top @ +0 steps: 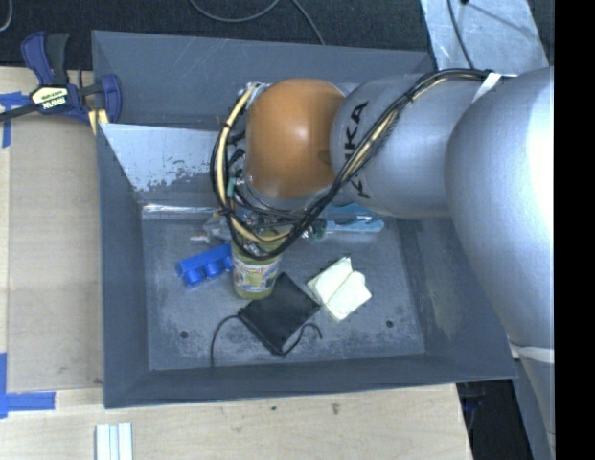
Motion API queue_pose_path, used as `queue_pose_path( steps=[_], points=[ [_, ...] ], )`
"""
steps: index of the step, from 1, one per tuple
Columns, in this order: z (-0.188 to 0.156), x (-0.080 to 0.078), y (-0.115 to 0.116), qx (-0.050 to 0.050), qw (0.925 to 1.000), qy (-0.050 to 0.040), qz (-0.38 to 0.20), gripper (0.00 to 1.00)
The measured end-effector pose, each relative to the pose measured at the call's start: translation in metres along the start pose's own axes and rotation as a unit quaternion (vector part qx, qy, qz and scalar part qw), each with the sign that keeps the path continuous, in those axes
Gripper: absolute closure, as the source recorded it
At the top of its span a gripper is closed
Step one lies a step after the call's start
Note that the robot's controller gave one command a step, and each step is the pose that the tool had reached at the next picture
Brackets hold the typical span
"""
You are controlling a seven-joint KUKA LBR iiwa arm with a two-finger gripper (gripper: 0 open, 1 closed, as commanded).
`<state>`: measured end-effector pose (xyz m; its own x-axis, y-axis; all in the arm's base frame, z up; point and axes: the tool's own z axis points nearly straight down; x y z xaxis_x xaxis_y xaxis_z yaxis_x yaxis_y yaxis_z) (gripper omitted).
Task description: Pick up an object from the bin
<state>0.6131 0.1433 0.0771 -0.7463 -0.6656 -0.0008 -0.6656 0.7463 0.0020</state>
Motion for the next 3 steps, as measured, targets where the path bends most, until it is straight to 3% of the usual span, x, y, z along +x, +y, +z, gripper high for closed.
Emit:
queue_pose_path(
  steps=[2,3],
  points=[
    [-0.027,-0.001,-0.001,0.002,1.0,-0.0035,0.001,1.0],
    [-0.045,0.001,0.0,0.0,1.0,-0.0001,0.001,1.0]
  ],
)
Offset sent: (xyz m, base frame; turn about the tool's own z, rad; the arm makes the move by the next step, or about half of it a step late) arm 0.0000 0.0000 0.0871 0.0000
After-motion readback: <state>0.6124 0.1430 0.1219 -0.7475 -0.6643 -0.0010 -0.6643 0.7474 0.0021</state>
